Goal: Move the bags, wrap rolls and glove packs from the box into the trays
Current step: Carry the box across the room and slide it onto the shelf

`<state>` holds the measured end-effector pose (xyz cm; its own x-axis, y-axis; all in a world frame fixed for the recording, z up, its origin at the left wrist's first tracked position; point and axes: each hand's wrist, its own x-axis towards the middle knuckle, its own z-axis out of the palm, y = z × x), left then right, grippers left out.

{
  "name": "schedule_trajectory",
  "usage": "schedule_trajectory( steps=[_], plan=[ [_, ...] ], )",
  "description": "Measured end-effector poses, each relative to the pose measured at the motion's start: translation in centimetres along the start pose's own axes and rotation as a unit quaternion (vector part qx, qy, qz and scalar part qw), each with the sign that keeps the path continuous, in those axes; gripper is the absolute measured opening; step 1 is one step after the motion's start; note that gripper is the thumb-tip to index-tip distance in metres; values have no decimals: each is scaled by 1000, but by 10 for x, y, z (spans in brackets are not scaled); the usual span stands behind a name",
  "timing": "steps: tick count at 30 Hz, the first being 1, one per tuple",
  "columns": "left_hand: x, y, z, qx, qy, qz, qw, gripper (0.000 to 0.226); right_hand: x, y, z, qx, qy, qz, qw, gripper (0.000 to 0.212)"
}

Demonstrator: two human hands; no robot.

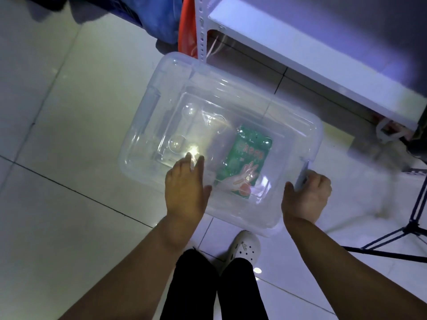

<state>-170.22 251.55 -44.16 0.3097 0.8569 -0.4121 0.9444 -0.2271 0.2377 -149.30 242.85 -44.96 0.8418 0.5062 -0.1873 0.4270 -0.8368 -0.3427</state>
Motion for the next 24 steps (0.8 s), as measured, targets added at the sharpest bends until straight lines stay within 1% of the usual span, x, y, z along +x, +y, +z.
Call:
schedule_trajectory(
  steps=[1,3,6,8,10,11,12,14,15,16,17,18,19,21,24],
  plan=[
    [13,-13,-9,-2,15,-20,1000,73,0,-13,3,-5,-9,-70,997,49],
    [40,-41,-25,-7,44,-60,997,74,-2,-45,12,-11,-68,-191,979,58],
    [81,-80,-45,-25,93,-95,991,67,-5,-97,33,-37,-142,-307,941,65],
    [105,-100,-51,-44,88,-104,990,63,-6,-120,47,-85,-169,-356,915,65],
    [124,-118,-52,-101,51,-135,984,66,-6,-131,59,-119,-181,-367,905,64],
    [131,-126,-51,-152,24,-151,977,68,-6,-132,63,-124,-178,-364,906,63],
    [137,-133,-51,-213,-13,-165,963,72,-6,-132,66,-124,-173,-361,908,61],
    [146,-146,-53,-343,-101,-194,914,82,-4,-130,70,-128,-165,-365,907,60],
    [149,-151,-54,-380,-133,-200,893,83,-3,-128,71,-135,-162,-371,905,60],
    [151,-154,-55,-391,-148,-192,888,75,-2,-127,71,-141,-159,-375,903,60],
    [153,-155,-54,-385,-140,-179,894,59,-1,-126,71,-142,-157,-377,902,60],
    [154,-155,-55,-368,-111,-164,908,44,0,-126,72,-141,-157,-378,902,59],
    [154,-154,-54,-343,-75,-143,925,38,1,-126,73,-139,-157,-376,902,59],
    [151,-149,-50,-280,-10,-109,954,37,1,-125,74,-139,-156,-377,902,59],
    [143,-142,-47,-233,53,-77,968,35,1,-125,73,-142,-153,-376,903,59]
  ],
)
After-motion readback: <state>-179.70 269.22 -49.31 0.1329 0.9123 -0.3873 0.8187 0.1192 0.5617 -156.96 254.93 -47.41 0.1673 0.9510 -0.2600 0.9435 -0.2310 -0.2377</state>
